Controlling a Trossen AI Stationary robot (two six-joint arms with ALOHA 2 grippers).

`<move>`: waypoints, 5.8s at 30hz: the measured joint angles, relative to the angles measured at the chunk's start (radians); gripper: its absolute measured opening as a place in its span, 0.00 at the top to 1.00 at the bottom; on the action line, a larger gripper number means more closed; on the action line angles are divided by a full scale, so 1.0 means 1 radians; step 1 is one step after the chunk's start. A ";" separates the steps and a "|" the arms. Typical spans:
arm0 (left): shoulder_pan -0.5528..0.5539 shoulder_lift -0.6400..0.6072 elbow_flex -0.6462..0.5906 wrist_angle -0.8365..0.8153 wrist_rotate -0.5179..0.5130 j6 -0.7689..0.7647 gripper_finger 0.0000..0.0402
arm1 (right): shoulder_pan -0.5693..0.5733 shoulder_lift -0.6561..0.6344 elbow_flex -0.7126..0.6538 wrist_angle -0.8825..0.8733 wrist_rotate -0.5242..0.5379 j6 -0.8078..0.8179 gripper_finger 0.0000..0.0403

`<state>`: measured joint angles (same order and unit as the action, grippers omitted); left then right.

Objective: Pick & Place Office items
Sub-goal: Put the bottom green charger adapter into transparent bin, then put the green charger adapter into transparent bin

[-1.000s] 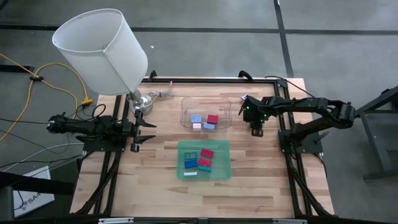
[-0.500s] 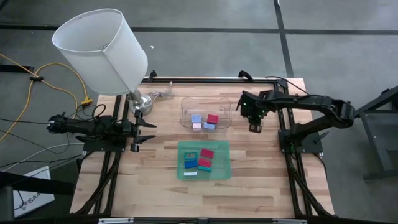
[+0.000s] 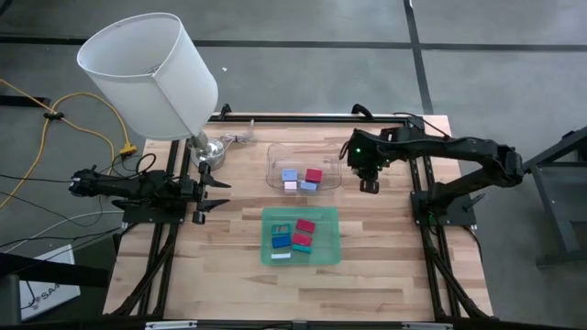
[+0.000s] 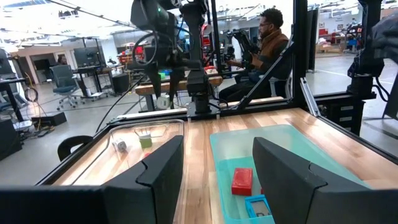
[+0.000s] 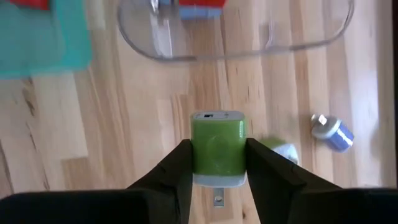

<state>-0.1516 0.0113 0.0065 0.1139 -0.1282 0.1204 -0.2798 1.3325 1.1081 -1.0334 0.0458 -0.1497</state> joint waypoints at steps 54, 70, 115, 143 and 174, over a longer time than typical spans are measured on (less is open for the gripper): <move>0.000 0.000 0.000 0.000 0.000 0.000 0.54 | -0.071 0.722 0.557 0.229 -0.106 -0.192 0.69; 0.000 0.000 0.000 0.000 0.000 0.000 0.54 | -0.074 0.721 0.557 0.229 -0.131 -0.188 0.69; 0.000 0.000 0.000 0.000 0.000 0.000 0.54 | -0.089 0.769 0.556 0.221 -0.131 -0.188 0.69; 0.000 0.000 0.000 0.000 0.000 0.000 0.54 | -0.089 0.769 0.556 0.210 -0.128 -0.188 0.63; 0.000 0.000 0.000 0.000 0.000 0.000 0.54 | -0.040 0.605 0.557 0.177 -0.105 -0.195 0.49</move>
<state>-0.1520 0.0109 0.0066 0.1139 -0.1280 0.1204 -0.3199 1.9378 1.6653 -0.8561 -0.0593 -0.3450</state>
